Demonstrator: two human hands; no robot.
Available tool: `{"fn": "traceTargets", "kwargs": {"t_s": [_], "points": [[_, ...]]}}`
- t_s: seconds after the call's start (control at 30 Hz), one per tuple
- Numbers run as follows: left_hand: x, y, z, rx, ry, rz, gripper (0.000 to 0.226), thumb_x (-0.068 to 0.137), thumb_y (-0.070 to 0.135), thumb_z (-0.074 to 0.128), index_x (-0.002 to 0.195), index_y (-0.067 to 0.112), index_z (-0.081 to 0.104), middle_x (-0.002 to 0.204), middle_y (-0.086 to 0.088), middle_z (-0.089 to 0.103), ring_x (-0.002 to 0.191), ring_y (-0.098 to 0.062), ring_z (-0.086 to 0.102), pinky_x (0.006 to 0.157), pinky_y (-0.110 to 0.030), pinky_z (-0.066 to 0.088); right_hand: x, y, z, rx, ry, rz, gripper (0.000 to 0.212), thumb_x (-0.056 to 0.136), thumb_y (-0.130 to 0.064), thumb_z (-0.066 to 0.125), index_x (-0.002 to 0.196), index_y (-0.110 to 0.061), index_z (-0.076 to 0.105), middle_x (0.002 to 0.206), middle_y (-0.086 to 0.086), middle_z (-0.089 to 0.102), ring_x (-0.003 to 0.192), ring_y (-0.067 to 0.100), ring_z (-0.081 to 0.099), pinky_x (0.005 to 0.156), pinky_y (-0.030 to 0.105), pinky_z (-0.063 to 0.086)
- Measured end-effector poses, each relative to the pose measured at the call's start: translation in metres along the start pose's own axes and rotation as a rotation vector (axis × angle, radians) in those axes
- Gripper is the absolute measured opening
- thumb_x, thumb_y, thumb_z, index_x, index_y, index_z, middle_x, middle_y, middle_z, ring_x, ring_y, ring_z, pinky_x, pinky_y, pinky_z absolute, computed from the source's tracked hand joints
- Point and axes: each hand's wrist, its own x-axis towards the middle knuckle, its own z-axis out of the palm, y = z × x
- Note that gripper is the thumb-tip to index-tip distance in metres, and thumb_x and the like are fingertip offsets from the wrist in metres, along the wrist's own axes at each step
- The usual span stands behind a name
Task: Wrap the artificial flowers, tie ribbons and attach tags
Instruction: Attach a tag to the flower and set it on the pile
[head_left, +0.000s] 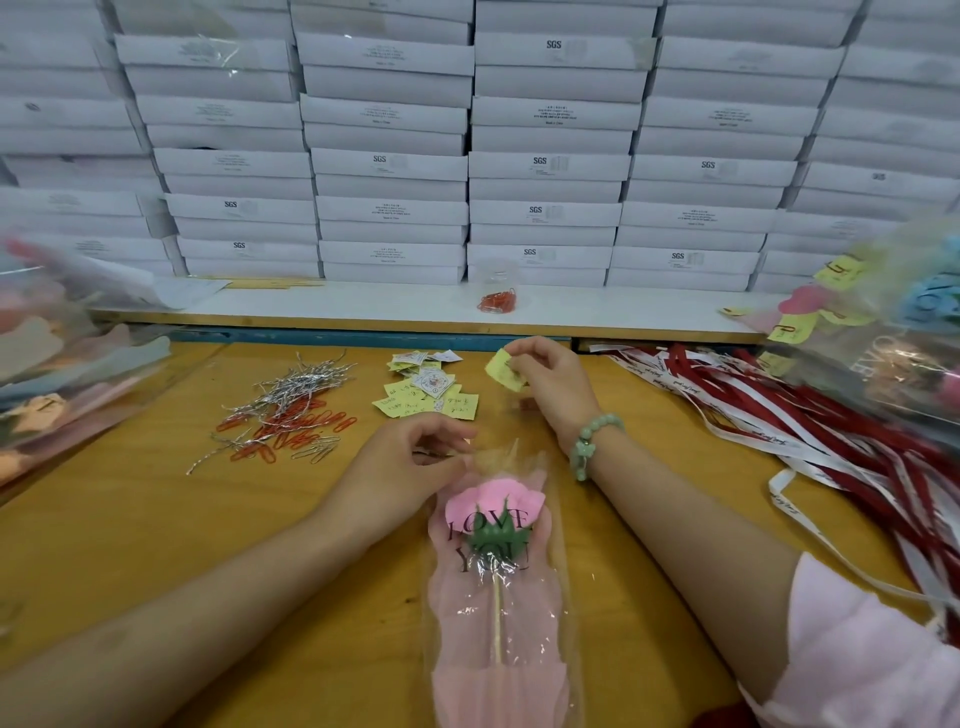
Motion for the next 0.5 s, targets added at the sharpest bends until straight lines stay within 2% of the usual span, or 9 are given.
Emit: {"fn": "traceTargets", "kwargs": {"t_s": [0.07, 0.17, 0.23, 0.37, 0.5], "points": [[0.001, 0.000, -0.002, -0.004, 0.012, 0.008, 0.022, 0.086, 0.001, 0.067, 0.101, 0.017, 0.073, 0.094, -0.006, 0.070, 0.087, -0.012, 0.063, 0.073, -0.009, 0.049, 0.000, 0.001, -0.006, 0.025, -0.081, 0.036, 0.022, 0.096, -0.005, 0.051, 0.089, -0.019, 0.067, 0.094, 0.006, 0.060, 0.075, 0.015, 0.068, 0.049, 0.025, 0.050], [0.001, -0.001, -0.002, -0.026, 0.035, 0.020, 0.019, 0.085, 0.003, 0.070, 0.098, 0.016, 0.073, 0.093, -0.009, 0.067, 0.085, -0.014, 0.061, 0.070, -0.011, 0.048, 0.000, 0.003, -0.013, 0.110, -0.205, 0.065, 0.013, 0.092, -0.007, 0.062, 0.101, -0.014, 0.067, 0.082, 0.002, 0.062, 0.062, 0.005, 0.067, 0.041, 0.016, 0.041], [0.001, -0.001, 0.000, -0.039, 0.043, 0.024, 0.018, 0.085, 0.004, 0.071, 0.096, 0.018, 0.072, 0.088, -0.005, 0.065, 0.081, -0.013, 0.061, 0.069, -0.010, 0.047, -0.001, 0.003, -0.014, 0.152, -0.220, 0.106, 0.022, 0.086, -0.010, 0.070, 0.107, -0.010, 0.063, 0.071, -0.003, 0.070, 0.054, 0.002, 0.062, 0.039, 0.014, 0.039], [0.003, -0.003, 0.002, -0.057, 0.044, 0.023, 0.014, 0.087, 0.007, 0.069, 0.094, 0.019, 0.070, 0.082, 0.001, 0.062, 0.078, -0.006, 0.060, 0.069, -0.010, 0.046, -0.004, -0.002, -0.014, 0.088, -0.265, 0.129, 0.014, 0.083, -0.015, 0.073, 0.094, -0.016, 0.066, 0.064, -0.009, 0.071, 0.053, -0.002, 0.061, 0.042, 0.011, 0.039], [0.004, -0.005, 0.001, -0.061, 0.056, 0.023, 0.009, 0.090, 0.006, 0.064, 0.093, 0.013, 0.068, 0.088, -0.012, 0.064, 0.080, -0.014, 0.060, 0.068, -0.011, 0.046, -0.021, -0.003, -0.013, 0.003, -0.396, 0.039, 0.003, 0.085, -0.021, 0.069, 0.088, -0.020, 0.071, 0.076, -0.006, 0.068, 0.063, 0.000, 0.057, 0.055, 0.011, 0.044]]}}
